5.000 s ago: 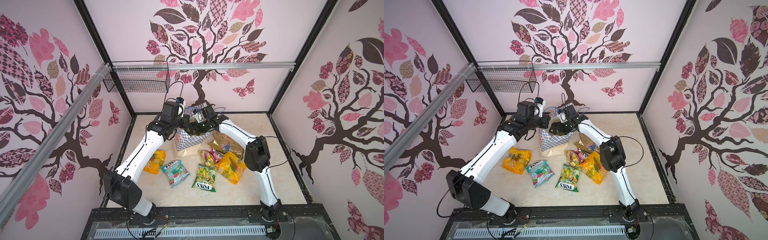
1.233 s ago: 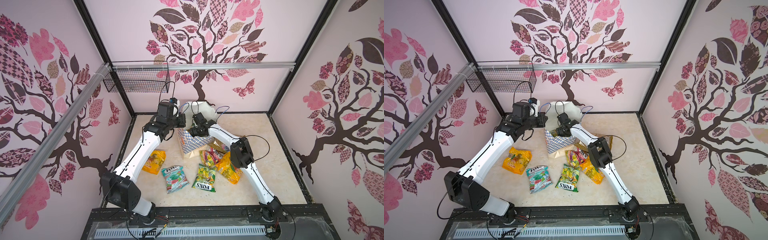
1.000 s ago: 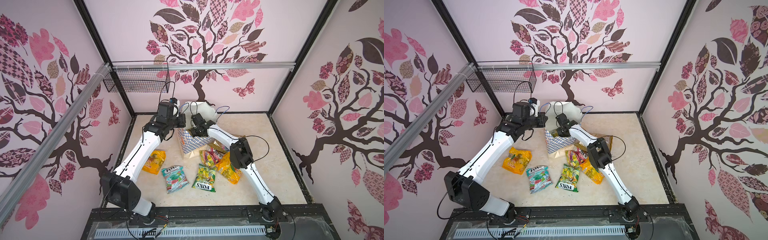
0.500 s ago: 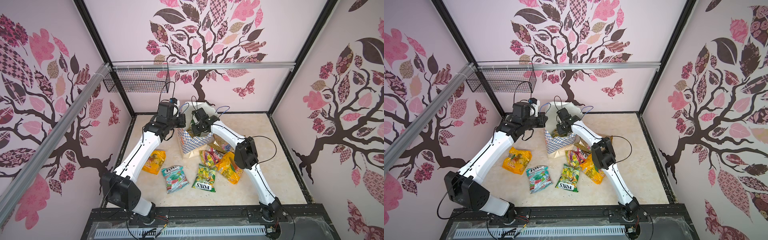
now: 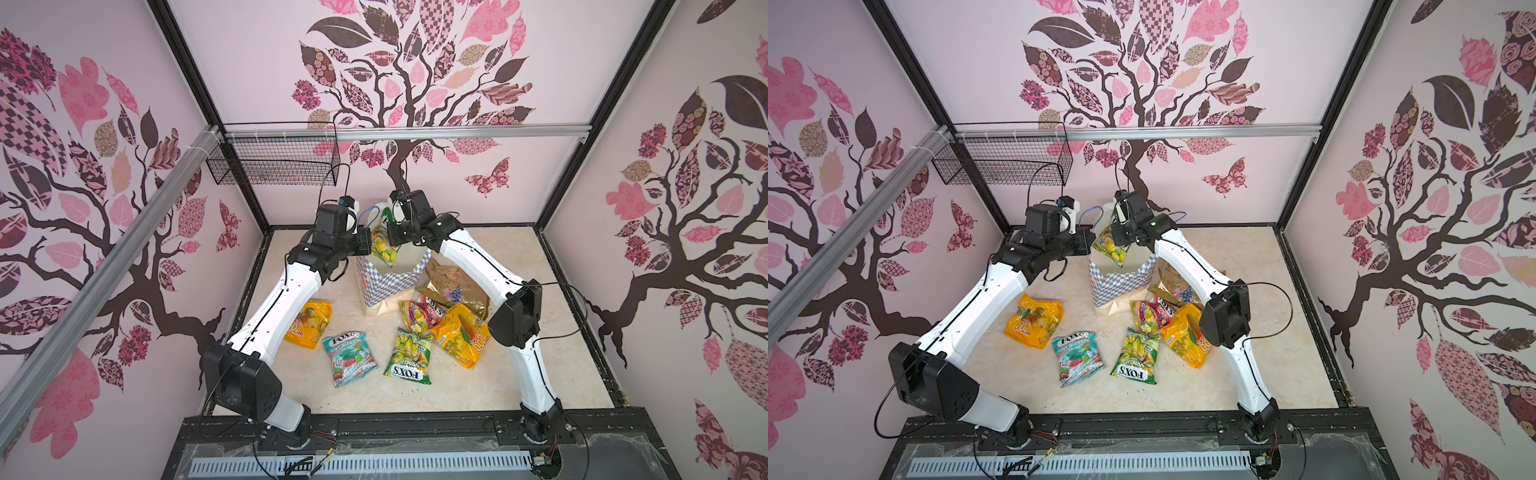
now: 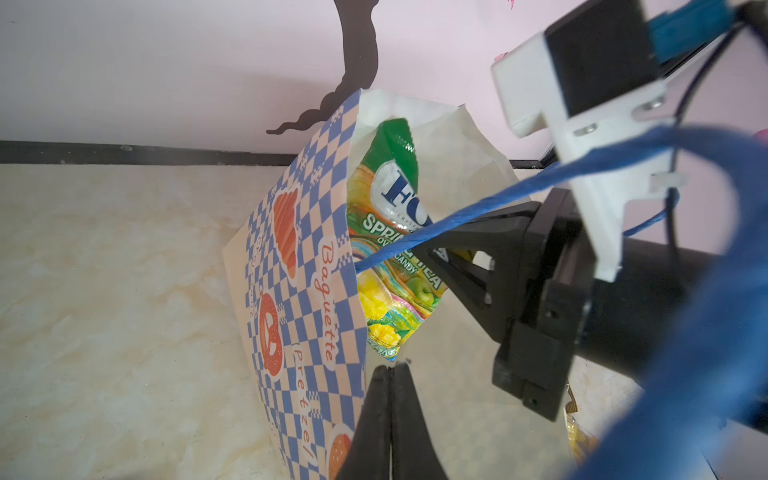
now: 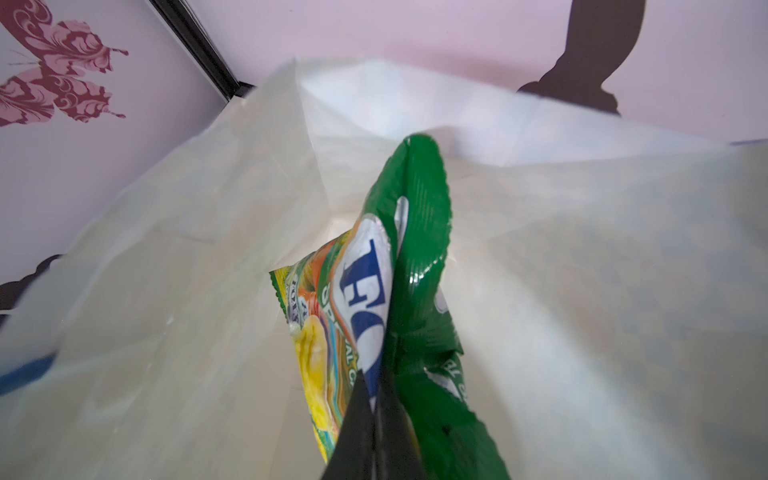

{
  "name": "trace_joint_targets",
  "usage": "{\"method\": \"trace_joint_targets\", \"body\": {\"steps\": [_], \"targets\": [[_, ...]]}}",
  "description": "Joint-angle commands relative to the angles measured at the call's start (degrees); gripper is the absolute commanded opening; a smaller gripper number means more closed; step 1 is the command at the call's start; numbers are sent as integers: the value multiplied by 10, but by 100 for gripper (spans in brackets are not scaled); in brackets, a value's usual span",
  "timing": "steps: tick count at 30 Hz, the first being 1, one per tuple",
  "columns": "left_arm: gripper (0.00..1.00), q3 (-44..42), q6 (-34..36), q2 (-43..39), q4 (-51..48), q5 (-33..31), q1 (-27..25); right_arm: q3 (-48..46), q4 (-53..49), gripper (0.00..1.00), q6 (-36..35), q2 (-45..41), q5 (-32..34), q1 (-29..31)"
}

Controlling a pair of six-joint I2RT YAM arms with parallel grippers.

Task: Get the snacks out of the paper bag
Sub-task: 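Close the right gripper on the green packet and lift it out, then carry the green packet beside the bag and lower it to the table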

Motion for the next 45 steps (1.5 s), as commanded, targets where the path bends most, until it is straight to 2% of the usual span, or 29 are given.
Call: {"method": "trace_joint_targets", "body": {"steps": [1, 10, 19, 24, 28, 33, 38, 43, 45], "targets": [[1, -17, 2, 0, 12, -3, 1, -12, 20, 0, 10, -63, 7, 0], [45, -33, 8, -41, 36, -2, 1, -21, 15, 0, 12, -140, 9, 1], [69, -35, 16, -95, 51, 22, 1, -104, 44, 0, 22, -264, 16, 1], [75, -39, 18, -122, 57, 29, 0, -144, 51, 0, 31, -338, 18, 0], [77, -48, 7, -155, 63, 41, -1, -210, 81, 0, 45, -420, 39, 1], [78, -78, -12, -216, 72, 51, -13, -343, 149, 0, 48, -537, 110, 1], [80, -105, -22, -272, 58, 67, -46, -465, 197, 0, 31, -629, 216, 0], [93, -120, -26, -304, 35, 72, -87, -573, 248, 0, 29, -697, 304, -6], [96, -123, -27, -312, 18, 75, -94, -613, 264, 0, 39, -718, 321, -20]]}}
